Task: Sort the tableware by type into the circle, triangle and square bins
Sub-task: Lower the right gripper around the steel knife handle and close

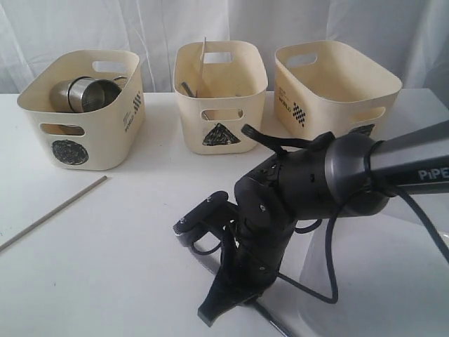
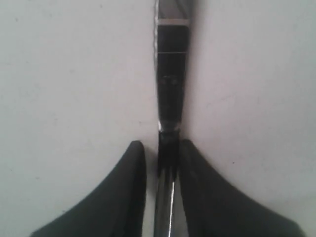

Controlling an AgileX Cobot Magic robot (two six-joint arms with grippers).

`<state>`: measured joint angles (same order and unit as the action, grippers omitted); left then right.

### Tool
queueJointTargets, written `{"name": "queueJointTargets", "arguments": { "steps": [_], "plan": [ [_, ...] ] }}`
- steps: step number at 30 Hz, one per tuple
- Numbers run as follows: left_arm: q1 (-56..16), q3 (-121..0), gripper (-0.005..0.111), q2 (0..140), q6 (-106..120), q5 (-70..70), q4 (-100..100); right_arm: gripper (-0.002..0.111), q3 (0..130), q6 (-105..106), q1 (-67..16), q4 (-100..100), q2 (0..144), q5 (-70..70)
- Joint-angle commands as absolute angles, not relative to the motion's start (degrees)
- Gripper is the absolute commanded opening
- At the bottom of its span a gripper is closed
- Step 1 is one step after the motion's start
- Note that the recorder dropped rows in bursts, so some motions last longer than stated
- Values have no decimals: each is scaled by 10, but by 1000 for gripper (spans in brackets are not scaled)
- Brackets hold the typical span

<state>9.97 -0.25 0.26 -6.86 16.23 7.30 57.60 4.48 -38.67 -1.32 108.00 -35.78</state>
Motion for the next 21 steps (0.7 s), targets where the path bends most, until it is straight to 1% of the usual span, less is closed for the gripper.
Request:
{"name": "queueJointTargets", "arguments": {
  "steps": [1,13,21],
  "plan": [
    [96,0,0,0,-71,162,74,1,565,33,-388,-11,1120,-324],
    [96,0,0,0,-71,162,74,0,587,27,-388,7,1120,-301],
    [96,0,0,0,-71,162,74,0,595,12,-388,7,1121,-254]
  ]
}}
